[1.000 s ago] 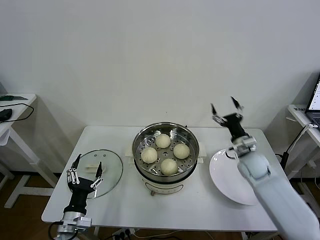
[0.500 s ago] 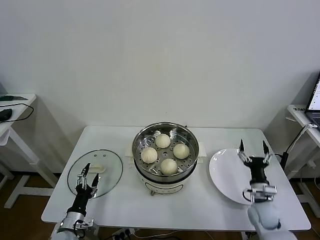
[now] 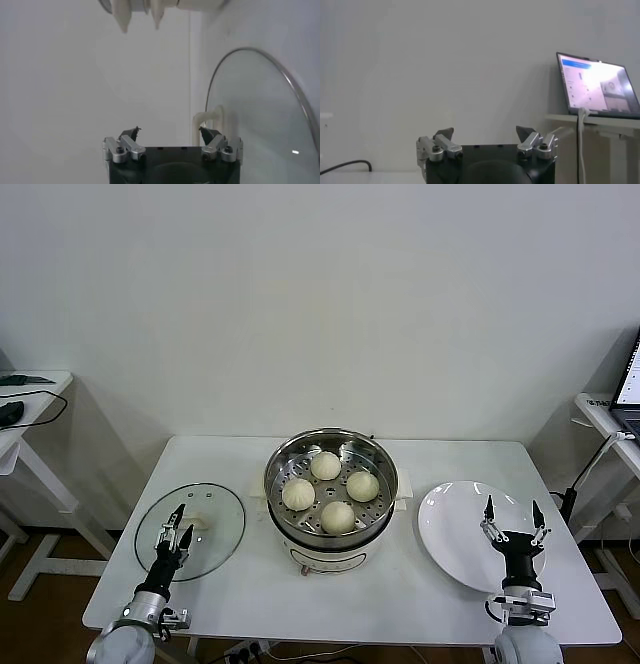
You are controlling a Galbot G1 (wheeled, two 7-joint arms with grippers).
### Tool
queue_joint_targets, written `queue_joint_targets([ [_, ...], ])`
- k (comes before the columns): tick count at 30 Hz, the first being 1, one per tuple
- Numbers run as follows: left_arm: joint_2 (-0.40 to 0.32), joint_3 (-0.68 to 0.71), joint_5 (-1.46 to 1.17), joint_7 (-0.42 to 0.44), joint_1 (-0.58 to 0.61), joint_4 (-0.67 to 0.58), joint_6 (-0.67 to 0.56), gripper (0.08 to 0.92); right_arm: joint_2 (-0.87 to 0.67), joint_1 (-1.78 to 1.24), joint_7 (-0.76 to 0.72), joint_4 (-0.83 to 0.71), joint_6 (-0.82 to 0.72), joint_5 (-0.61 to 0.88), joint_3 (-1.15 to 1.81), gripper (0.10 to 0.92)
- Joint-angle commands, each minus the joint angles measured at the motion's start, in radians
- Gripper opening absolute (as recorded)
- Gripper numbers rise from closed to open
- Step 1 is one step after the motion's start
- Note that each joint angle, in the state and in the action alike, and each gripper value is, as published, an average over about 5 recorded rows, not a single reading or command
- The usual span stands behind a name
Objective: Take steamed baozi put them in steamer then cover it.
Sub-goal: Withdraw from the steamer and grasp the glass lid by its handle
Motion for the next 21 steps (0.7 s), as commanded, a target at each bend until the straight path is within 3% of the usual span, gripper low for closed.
queue_joint_targets([
  [1,0.008,0.000,0.046,-0.015,-0.067,0.090,0.004,0.823,0.023,-0.033,-0.002,0.002,0.007,-0.016,0.018,0.823],
  [21,-0.003,0.021,0.025,-0.008,-0.112,0.108,0.023,0.823,0.045,-0.045,-0.005,0.013,0.015,-0.042,0.019,0.823],
])
